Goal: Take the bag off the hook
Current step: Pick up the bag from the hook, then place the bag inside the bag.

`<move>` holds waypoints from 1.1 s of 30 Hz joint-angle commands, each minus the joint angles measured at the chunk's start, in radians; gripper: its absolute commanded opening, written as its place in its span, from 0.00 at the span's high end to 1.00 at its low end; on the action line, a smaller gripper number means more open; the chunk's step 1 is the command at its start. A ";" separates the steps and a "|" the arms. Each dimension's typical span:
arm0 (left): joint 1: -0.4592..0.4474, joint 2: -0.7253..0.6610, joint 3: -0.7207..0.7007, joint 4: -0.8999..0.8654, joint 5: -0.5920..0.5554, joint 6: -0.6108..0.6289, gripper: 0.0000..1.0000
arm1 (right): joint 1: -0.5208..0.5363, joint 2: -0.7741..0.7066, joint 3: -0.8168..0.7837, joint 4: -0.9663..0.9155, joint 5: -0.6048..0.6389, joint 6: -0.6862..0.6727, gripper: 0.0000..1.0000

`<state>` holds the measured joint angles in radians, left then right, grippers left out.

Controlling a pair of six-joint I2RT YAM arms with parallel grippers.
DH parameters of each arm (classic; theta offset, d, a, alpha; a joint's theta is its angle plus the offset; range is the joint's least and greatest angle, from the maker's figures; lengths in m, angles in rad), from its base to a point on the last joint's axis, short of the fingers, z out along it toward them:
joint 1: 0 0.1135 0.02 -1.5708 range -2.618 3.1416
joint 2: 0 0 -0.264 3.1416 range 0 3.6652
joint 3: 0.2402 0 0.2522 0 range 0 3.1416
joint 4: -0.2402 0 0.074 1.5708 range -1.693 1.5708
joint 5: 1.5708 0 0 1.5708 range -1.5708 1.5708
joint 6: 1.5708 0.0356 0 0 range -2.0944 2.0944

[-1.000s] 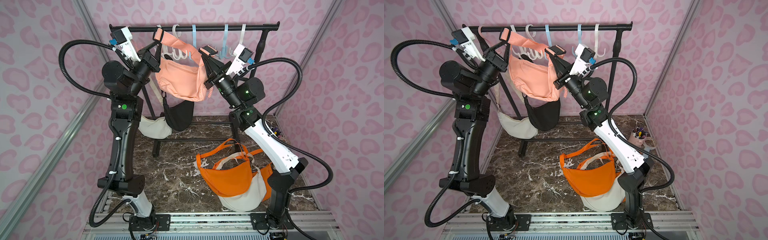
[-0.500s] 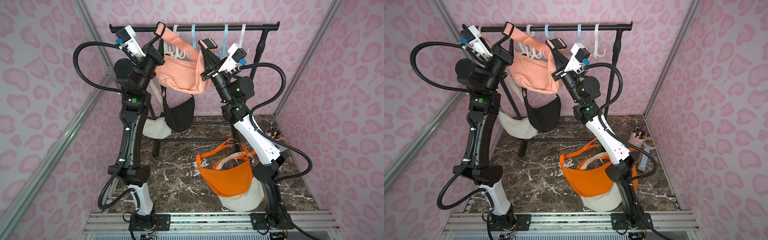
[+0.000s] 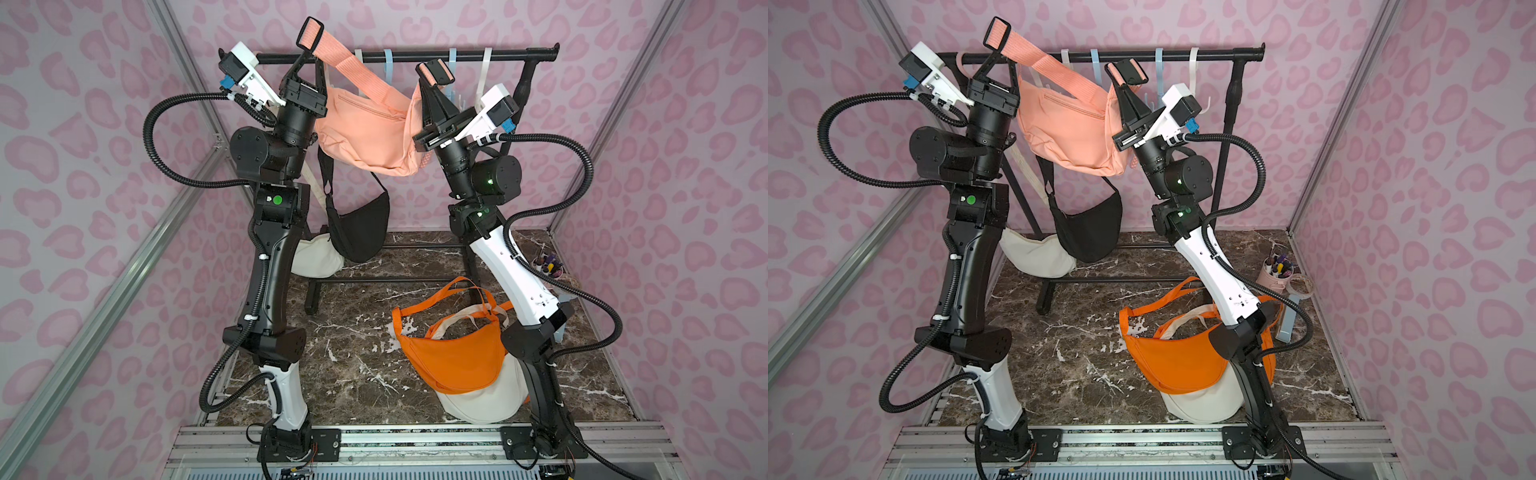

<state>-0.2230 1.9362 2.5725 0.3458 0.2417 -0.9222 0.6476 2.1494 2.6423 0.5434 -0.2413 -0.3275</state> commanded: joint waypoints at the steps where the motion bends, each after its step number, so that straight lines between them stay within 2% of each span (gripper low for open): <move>1: -0.003 -0.034 -0.006 0.027 0.053 0.000 0.97 | 0.009 -0.072 -0.111 0.056 -0.047 0.012 1.00; 5: -0.003 -0.141 -0.145 -0.015 0.084 0.011 0.97 | 0.031 -0.221 -0.350 0.052 -0.013 -0.019 1.00; 9: -0.003 -0.290 -0.345 -0.074 0.094 0.057 0.97 | 0.049 -0.369 -0.593 0.048 0.030 -0.028 1.00; 16: -0.003 -0.533 -0.704 -0.056 0.099 0.113 0.97 | 0.075 -0.584 -0.925 0.041 0.065 -0.036 1.00; 24: -0.012 -0.694 -0.987 -0.055 0.120 0.081 0.97 | 0.103 -0.764 -1.169 -0.049 0.092 -0.051 1.00; 28: -0.025 -0.756 -1.081 -0.166 0.147 0.087 0.97 | 0.130 -0.881 -1.323 -0.108 0.148 -0.044 1.00; 33: -0.044 -0.851 -1.212 -0.348 0.163 0.102 0.97 | 0.160 -1.020 -1.437 -0.295 0.199 0.000 1.00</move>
<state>-0.2619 1.1164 1.4025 0.0975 0.3733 -0.8333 0.7975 1.1728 1.2388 0.3412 -0.0963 -0.3546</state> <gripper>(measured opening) 0.050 0.054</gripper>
